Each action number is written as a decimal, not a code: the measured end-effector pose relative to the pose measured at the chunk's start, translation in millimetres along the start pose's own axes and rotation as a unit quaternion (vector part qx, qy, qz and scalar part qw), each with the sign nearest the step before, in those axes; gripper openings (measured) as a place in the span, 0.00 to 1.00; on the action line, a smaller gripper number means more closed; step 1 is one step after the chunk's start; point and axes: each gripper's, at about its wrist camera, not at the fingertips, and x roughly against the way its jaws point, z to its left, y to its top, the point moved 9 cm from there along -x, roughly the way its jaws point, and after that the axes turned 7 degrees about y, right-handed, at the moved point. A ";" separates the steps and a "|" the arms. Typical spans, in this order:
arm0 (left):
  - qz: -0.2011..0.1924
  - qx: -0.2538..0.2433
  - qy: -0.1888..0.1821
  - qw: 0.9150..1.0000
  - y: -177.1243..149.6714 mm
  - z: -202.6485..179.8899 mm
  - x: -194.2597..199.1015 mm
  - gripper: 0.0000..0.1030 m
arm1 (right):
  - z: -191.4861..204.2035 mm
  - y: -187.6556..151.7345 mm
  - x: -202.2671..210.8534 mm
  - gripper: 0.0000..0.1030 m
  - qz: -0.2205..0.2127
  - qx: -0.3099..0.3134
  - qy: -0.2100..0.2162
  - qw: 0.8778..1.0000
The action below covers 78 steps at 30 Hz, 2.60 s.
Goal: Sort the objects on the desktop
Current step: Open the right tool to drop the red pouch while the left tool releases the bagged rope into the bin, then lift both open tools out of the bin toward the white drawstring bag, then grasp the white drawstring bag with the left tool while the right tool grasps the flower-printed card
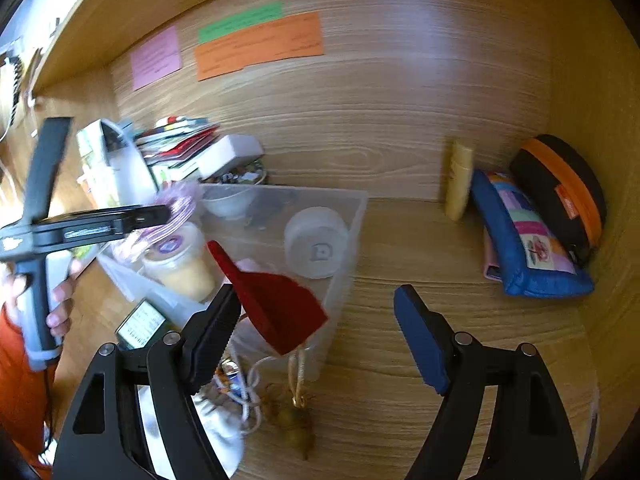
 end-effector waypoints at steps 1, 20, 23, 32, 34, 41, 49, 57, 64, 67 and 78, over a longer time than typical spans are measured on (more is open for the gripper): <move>-0.007 0.000 -0.001 1.000 1.1 -0.8 4.1 0.72 | -2.3 0.7 0.3 0.74 -0.001 -0.004 -0.002 1.000; -0.033 -0.033 -0.018 0.999 -33.0 -4.2 49.9 0.80 | -12.8 9.4 -34.8 0.74 0.067 0.001 -0.047 0.997; -0.035 -0.036 -0.017 0.999 -37.9 1.5 55.3 0.80 | -11.3 8.6 -50.3 0.74 0.089 0.015 -0.063 0.994; -0.021 -0.038 -0.022 0.999 -57.4 14.2 62.2 0.86 | -6.0 22.8 -32.8 0.74 0.061 -0.016 -0.043 0.997; -0.014 -0.037 -0.025 0.999 -61.8 13.6 61.5 0.87 | -5.5 23.1 -23.8 0.74 0.055 -0.020 -0.041 0.997; 0.014 -0.030 -0.037 0.999 -80.5 5.4 58.6 0.87 | -1.5 2.0 3.2 0.74 0.064 -0.031 -0.025 0.997; 0.036 -0.036 -0.046 0.998 -107.3 -16.0 72.5 0.88 | 12.7 -44.8 27.3 0.74 0.078 -0.007 -0.023 0.997; 0.033 -0.054 -0.056 0.996 -130.0 -46.7 94.9 0.93 | 35.3 -98.5 52.4 0.74 0.098 0.024 -0.009 0.995; 0.038 -0.049 -0.067 0.996 -152.0 -63.9 104.6 0.94 | 55.3 -139.8 61.6 0.74 0.118 0.064 0.006 0.991; 0.044 -0.047 -0.077 0.995 -157.6 -70.9 105.9 0.94 | 60.4 -151.6 63.7 0.74 0.116 0.081 0.000 0.990; 0.057 -0.073 -0.093 0.991 -150.6 -102.6 93.6 0.94 | 67.8 -156.1 59.2 0.39 0.104 0.082 0.025 0.991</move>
